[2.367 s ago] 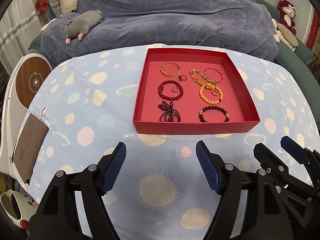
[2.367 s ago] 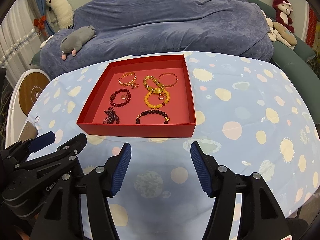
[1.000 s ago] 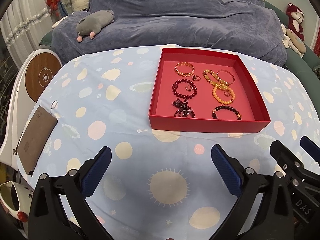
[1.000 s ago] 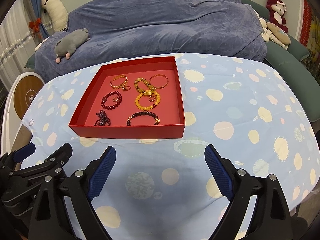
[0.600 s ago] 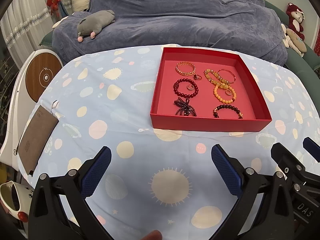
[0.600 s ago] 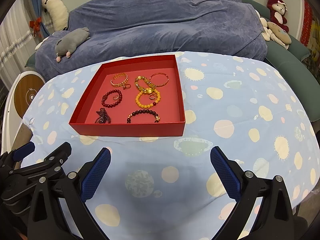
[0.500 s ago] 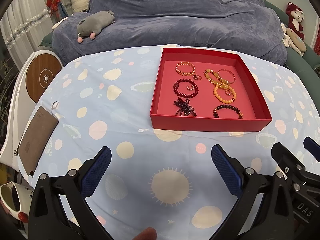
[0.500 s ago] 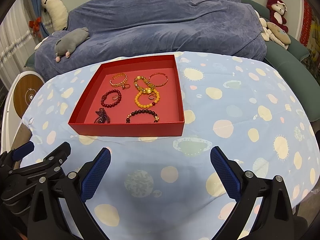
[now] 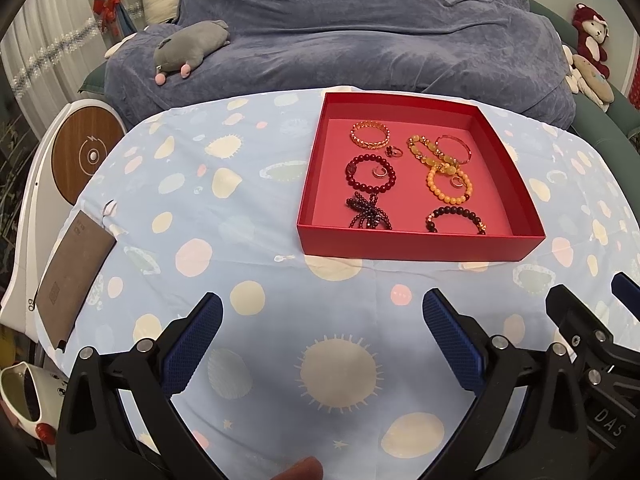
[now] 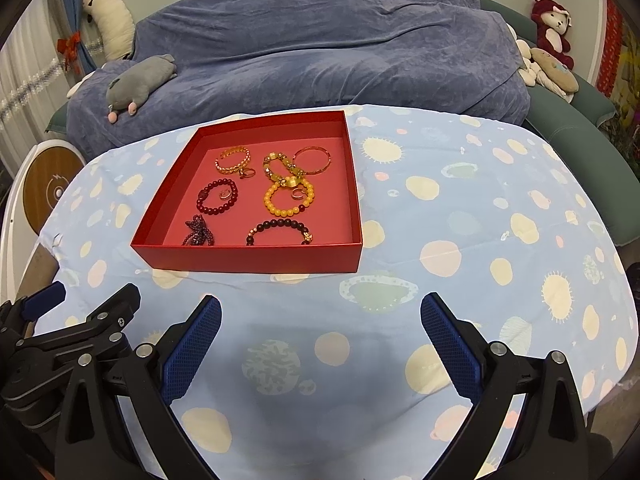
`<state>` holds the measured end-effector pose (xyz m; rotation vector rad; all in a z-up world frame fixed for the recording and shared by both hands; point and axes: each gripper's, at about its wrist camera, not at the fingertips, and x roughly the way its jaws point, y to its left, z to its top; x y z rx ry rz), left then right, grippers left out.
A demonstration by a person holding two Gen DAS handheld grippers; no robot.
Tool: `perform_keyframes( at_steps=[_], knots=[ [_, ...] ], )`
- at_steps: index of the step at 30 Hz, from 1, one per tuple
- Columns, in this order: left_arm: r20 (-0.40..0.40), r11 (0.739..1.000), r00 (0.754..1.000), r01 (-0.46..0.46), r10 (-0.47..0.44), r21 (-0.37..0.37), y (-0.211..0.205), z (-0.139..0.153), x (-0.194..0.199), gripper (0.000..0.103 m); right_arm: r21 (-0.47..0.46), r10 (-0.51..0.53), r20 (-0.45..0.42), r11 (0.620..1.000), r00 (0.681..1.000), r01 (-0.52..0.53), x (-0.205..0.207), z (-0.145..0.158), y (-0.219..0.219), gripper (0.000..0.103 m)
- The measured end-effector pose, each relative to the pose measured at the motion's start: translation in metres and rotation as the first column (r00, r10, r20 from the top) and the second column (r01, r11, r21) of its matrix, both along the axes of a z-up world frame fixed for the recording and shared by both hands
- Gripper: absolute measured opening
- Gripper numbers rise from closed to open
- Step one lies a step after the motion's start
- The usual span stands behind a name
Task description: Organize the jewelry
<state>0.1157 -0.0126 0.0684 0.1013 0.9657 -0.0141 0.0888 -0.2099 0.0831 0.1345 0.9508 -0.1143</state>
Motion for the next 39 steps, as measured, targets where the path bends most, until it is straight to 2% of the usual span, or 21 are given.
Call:
perform_keyframes(
  at_steps=[39],
  knots=[
    [-0.009,1.000,1.000,-0.014,0.014,0.014,-0.0031,-0.0073,0.0066,0.095,0.000,-0.001,-0.003,1.000,1.000,0.001,0.0007,-0.0002,0.0007,0.096]
  ],
)
